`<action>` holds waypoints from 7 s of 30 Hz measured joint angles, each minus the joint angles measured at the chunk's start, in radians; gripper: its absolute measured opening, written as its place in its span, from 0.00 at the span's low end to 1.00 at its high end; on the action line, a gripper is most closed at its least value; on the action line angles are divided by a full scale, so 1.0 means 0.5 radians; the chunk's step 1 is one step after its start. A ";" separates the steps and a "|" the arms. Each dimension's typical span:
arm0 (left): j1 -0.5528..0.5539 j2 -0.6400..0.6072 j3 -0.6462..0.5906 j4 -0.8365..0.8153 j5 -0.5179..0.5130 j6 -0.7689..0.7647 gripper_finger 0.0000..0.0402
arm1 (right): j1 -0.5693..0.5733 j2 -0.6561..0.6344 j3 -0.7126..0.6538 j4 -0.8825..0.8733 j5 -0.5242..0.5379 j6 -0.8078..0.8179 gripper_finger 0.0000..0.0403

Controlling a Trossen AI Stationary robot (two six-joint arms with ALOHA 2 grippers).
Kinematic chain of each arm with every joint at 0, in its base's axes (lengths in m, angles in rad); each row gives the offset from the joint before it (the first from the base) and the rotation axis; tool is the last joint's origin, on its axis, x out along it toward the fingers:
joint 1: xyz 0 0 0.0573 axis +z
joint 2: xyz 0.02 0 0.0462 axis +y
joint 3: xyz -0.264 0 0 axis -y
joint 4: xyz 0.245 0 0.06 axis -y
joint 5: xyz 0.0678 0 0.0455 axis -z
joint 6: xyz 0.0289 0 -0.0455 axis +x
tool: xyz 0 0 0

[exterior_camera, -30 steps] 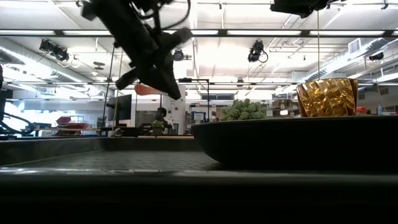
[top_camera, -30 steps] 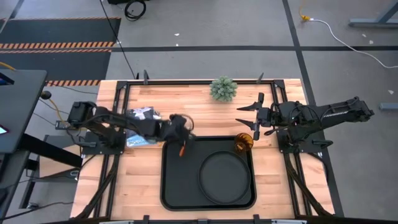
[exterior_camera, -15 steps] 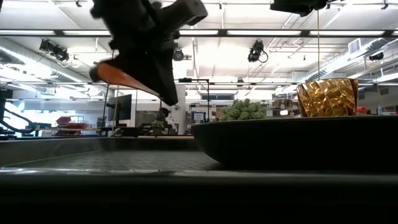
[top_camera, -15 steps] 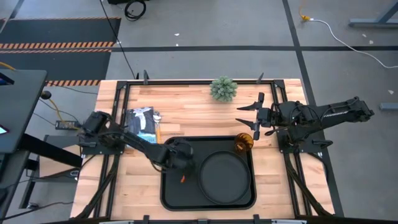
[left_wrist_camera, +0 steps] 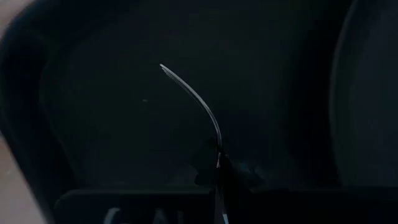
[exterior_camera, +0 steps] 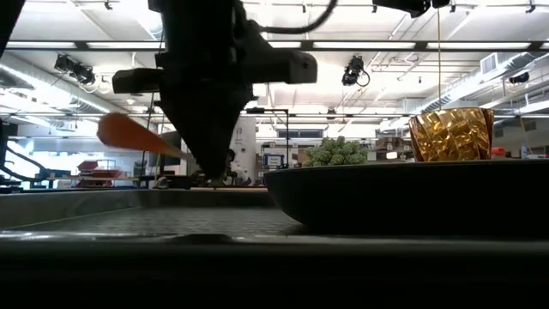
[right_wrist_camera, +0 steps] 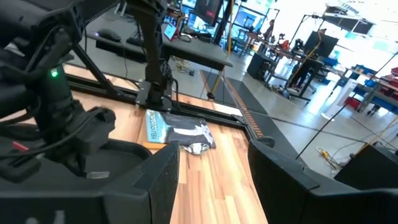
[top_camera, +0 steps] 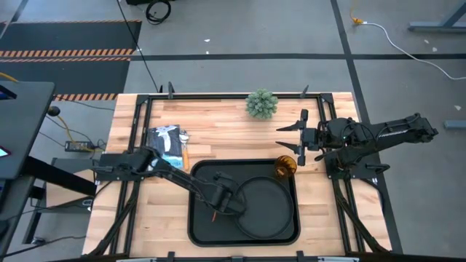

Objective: Pick and place plate/cup/fork/spoon on tray
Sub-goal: Put the orange fork on the black serving tray to the left of the black plate

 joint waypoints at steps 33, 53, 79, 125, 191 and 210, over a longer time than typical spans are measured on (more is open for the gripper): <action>-0.074 0.200 0.049 -0.057 0.079 -0.223 0.40 | -0.001 0.000 0.000 0.082 -0.062 -0.034 0.49; -0.058 0.197 0.291 -0.210 0.155 -0.072 0.55 | -0.030 0.000 0.000 0.295 -0.061 -0.152 0.49; 0.048 0.147 0.545 -0.841 0.062 0.872 0.53 | -0.092 0.164 0.000 0.302 -0.171 -0.064 0.49; 0.021 0.134 0.298 -0.425 0.303 1.408 0.28 | -0.092 0.303 0.000 0.093 -0.143 0.109 0.49; -0.105 0.189 0.139 0.337 0.730 1.760 0.25 | -0.090 0.302 0.000 0.112 -0.218 0.145 0.49; -0.094 0.189 0.139 0.408 0.730 1.781 0.25 | -0.090 0.302 0.000 0.112 -0.218 0.141 0.49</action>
